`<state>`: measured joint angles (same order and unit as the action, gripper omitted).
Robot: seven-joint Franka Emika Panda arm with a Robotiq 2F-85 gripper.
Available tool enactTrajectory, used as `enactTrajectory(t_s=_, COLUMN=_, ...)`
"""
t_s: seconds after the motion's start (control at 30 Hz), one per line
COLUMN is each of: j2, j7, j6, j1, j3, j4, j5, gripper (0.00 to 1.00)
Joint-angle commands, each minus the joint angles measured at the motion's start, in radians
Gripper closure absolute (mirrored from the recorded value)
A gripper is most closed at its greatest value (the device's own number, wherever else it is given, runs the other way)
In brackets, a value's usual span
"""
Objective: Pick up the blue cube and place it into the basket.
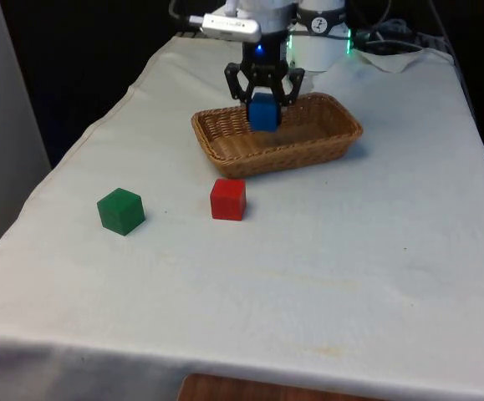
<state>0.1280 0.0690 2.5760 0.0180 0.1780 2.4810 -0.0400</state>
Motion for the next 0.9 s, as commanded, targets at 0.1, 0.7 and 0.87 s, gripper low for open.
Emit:
enactTrajectory(t_s=0.1, j2=0.038, j7=0.006, j6=0.052, j1=-0.002, j3=-0.004, j4=0.005, j5=0.011, gripper=1.00)
enactTrajectory(t_s=0.7, j2=0.131, j7=0.008, j6=0.150, j1=-0.005, j3=-0.005, j4=0.002, j5=0.010, gripper=0.98)
enactTrajectory(t_s=0.87, j2=0.130, j7=0.006, j6=0.147, j1=-0.004, j3=-0.002, j4=0.001, j5=0.006, gripper=0.58)
